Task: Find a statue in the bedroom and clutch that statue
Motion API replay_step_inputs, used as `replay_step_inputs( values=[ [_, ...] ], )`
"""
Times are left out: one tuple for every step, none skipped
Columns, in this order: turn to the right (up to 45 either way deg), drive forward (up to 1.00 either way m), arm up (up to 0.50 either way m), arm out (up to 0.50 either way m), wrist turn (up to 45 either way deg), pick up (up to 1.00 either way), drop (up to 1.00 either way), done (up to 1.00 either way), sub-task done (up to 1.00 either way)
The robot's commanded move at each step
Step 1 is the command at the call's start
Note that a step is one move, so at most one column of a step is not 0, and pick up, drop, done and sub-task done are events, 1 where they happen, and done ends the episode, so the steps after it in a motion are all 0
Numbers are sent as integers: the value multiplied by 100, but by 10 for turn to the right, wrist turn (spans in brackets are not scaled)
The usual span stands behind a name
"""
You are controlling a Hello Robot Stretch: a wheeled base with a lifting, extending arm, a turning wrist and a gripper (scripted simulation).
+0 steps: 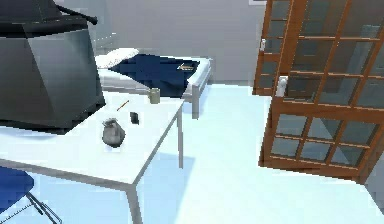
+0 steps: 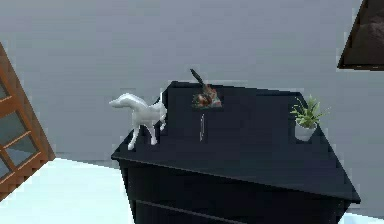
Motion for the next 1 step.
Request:
replay_step_inputs(
  values=[
    [0,0,38,0,0,0,0,0,0]
  ],
)
